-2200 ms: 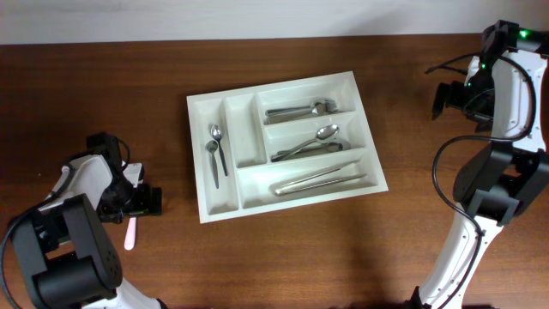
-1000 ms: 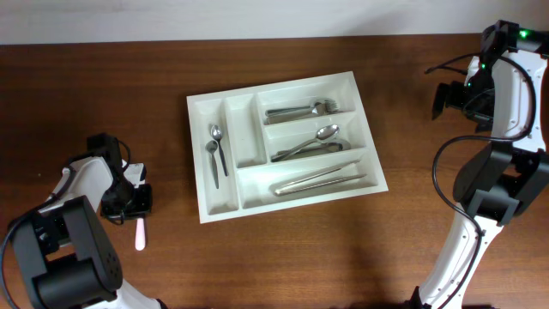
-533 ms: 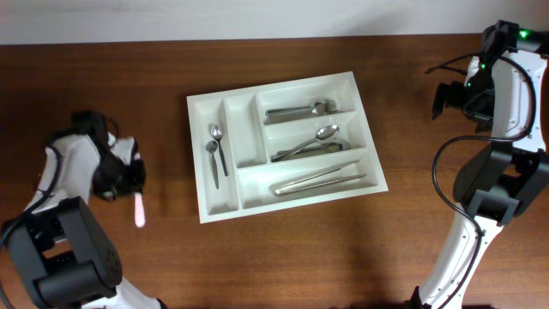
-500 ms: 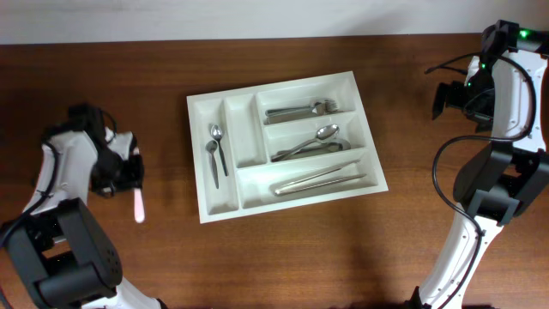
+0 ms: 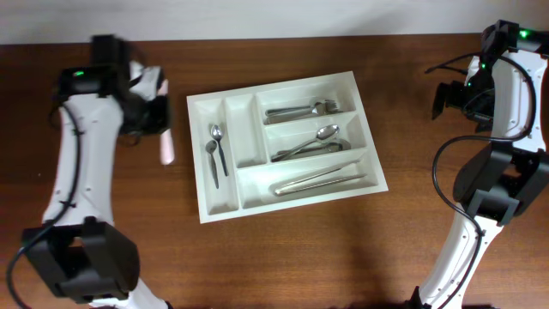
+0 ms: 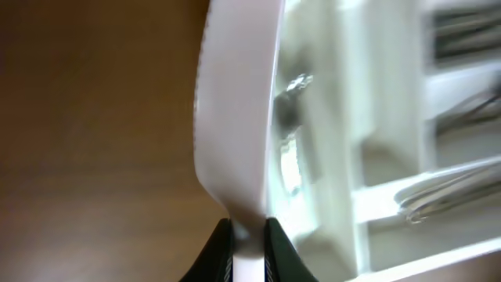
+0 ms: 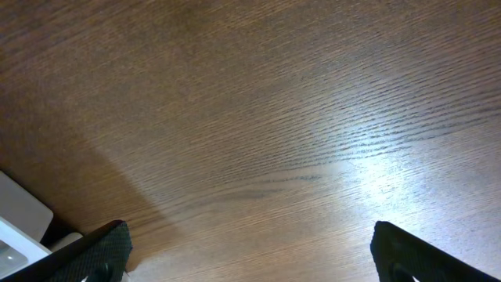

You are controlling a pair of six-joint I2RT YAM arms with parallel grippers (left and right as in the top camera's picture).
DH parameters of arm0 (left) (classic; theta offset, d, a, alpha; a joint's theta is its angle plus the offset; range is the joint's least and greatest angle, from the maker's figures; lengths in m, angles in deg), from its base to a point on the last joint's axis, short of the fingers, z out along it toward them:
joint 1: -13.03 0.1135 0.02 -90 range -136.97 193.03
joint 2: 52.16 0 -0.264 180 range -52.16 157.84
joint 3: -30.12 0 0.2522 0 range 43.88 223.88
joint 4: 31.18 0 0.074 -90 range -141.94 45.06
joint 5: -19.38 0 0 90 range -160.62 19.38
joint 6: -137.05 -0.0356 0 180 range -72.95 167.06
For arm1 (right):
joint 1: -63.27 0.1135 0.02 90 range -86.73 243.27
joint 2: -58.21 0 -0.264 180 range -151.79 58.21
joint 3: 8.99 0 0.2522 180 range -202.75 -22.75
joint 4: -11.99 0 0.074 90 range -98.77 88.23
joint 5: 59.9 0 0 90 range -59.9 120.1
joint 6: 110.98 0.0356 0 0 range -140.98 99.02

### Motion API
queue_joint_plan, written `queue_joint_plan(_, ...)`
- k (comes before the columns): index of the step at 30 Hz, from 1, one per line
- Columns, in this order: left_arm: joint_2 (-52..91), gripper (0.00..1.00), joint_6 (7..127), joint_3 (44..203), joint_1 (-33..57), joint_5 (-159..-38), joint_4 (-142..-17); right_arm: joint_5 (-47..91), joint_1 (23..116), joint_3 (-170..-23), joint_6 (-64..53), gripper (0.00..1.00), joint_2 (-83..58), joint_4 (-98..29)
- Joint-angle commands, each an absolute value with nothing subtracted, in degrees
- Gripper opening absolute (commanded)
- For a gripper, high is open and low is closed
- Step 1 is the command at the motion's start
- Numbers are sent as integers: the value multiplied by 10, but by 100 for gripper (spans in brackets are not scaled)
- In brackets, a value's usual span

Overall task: Pack container
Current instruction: 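Lift the pink knife and carry it over the tray's narrow compartment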

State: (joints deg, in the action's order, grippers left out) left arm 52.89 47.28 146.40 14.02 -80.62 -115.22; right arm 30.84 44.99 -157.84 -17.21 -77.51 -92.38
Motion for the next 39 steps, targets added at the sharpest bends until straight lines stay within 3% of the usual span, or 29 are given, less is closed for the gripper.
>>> queue_joint_plan(1, 533, 2, 601, 1477, 87, -818, -1130, 305, 453, -1576, -176, 99, -772, -923)
queue_joint_plan(7, 533, 2, 722, 1477, 13, -785, -1081, 305, 453, -1576, -176, 99, -772, -923)
queue_joint_plan(13, 553, 2, 745, 1477, -38, -731, -1054, 305, 453, -1576, -176, 99, -772, -923)
queue_joint_plan(26, 660, 2, 764, 1477, -40, -734, -1005, 305, 453, -1576, -176, 99, -772, -923)
queue_joint_plan(39, 672, 2, 763, 1477, -41, -740, -1011, 305, 453, -1576, -176, 99, -772, -923)
